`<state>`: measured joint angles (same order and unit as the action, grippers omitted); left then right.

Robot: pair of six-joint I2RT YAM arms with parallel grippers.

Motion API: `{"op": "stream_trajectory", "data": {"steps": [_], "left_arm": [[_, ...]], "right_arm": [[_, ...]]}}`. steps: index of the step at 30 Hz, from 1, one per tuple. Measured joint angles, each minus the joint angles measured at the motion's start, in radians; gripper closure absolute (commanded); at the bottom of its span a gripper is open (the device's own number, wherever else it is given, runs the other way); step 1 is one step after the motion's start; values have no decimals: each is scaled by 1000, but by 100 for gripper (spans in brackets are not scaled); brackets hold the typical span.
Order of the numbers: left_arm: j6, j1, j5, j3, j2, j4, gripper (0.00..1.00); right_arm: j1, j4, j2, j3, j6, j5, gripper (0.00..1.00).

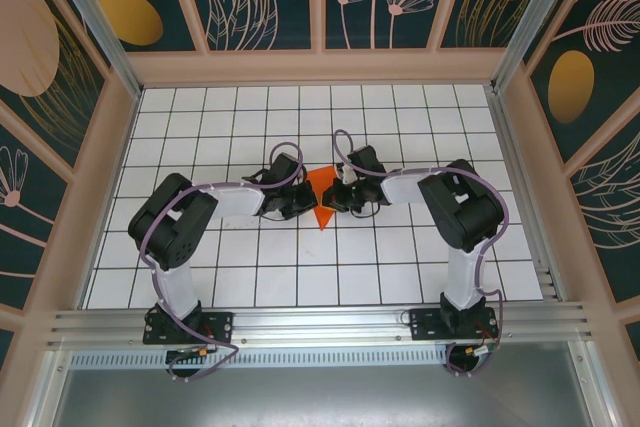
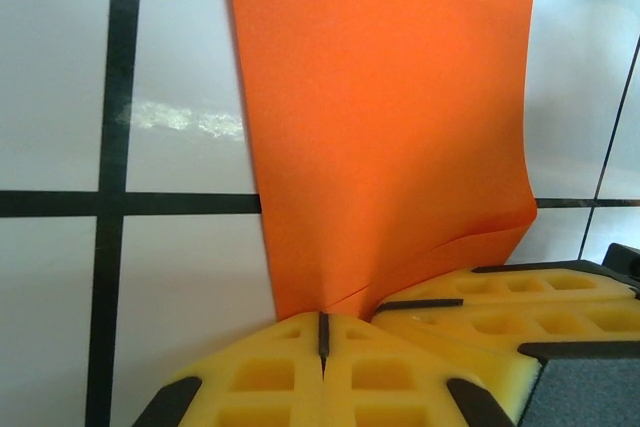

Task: Fold a paper plane with a square sheet of paper (pick it up from the middle)
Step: Third fold the triangle at the center of the table.

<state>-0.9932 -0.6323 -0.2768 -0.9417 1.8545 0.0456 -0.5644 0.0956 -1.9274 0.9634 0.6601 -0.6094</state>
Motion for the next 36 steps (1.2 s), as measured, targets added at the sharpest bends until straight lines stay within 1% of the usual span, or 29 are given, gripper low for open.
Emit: {"op": "stream_trajectory", "data": {"steps": [6, 11, 16, 23, 36], "left_arm": [[0, -6, 19, -13, 3, -22, 100], [0, -12, 34, -18, 4, -31, 100], [0, -17, 48, -18, 4, -31, 100], [0, -22, 56, -18, 3, -32, 100], [-8, -28, 81, -18, 2, -35, 100]], "right_arm": [[16, 32, 15, -25, 5, -25, 97], [32, 57, 83, -67, 5, -47, 96], [-8, 66, 151, -127, 4, -53, 97], [-65, 66, 150, -159, 4, -54, 96], [-79, 61, 107, -161, -1, -47, 96]]}}
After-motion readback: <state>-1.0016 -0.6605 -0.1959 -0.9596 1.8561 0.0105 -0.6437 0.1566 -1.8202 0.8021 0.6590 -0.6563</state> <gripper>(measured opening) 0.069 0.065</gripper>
